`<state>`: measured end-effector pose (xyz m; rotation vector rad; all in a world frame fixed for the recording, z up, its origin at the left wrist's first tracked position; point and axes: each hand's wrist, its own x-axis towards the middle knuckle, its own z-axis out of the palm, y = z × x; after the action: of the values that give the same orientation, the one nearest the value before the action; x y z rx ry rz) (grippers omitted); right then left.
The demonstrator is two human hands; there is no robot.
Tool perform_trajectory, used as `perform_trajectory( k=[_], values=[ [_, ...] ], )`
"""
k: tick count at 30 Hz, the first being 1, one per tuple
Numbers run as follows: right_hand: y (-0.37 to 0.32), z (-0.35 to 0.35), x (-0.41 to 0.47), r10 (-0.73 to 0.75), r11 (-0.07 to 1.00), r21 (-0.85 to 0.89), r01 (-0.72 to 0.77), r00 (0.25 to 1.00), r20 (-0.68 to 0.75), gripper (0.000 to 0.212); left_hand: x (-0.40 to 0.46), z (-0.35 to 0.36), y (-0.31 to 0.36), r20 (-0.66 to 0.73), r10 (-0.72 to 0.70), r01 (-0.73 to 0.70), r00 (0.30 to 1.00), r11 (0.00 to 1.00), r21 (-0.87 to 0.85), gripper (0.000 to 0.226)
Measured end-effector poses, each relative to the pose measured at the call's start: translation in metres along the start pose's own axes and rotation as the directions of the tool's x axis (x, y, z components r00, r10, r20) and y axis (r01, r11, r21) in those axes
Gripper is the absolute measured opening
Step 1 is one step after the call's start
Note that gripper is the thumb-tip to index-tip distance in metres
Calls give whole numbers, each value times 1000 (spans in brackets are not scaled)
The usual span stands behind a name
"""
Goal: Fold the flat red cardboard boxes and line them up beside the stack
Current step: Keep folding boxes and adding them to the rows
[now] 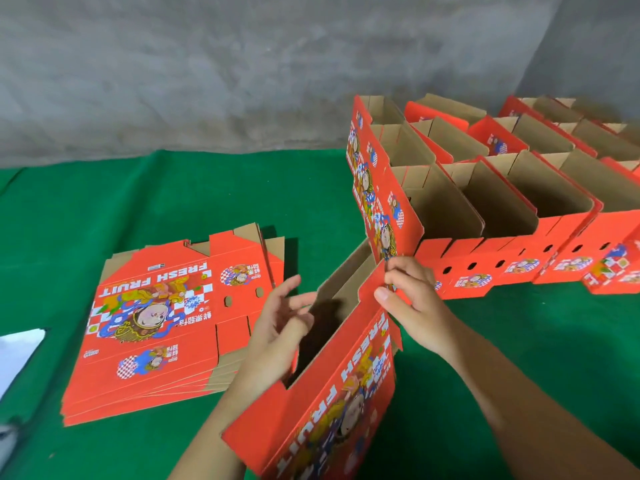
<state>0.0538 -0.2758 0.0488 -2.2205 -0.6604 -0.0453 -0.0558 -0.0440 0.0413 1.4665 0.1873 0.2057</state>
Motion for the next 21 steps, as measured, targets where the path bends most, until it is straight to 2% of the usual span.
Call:
perform_trajectory(
  k=[4, 6, 7, 9, 11, 13, 15, 18, 21],
  values=[
    [24, -11, -7, -5, 982, -187, 13, 999, 43, 45, 5, -6, 1, -250, 0, -62, 968, 968, -241, 37],
    [31, -21, -9, -5, 965, -263, 12, 1000, 27, 46, 14, -15, 3, -371, -62, -103, 927, 907, -409, 38],
    [35, -27, -11, -15, 955, -297, 11, 1000, -10, 45, 19, -20, 6, -398, -85, -136, 913, 858, -495, 37],
    [44, -41, -16, -74, 948, -319, 20, 985, -157, 46, 26, -33, 14, -412, -43, -242, 910, 753, -612, 27],
    [54, -51, -27, -122, 970, -239, 39, 932, -342, 46, 34, -45, 23, -427, 38, -339, 903, 675, -656, 11],
    [61, -50, -42, -68, 995, -94, 28, 892, -447, 40, 44, -50, 33, -445, 58, -365, 893, 671, -645, 9],
    [63, -38, -55, 1, 1000, -15, -8, 898, -441, 29, 54, -46, 39, -453, 63, -337, 889, 760, -555, 25],
    [61, -16, -67, 60, 992, -70, -101, 898, -437, 29, 52, -37, 34, -364, 139, -257, 921, 918, -300, 40],
    [53, -9, -67, 17, 978, -175, -117, 871, -491, 29, 37, -43, 30, -174, 169, -186, 970, 979, -86, 60]
  ],
)
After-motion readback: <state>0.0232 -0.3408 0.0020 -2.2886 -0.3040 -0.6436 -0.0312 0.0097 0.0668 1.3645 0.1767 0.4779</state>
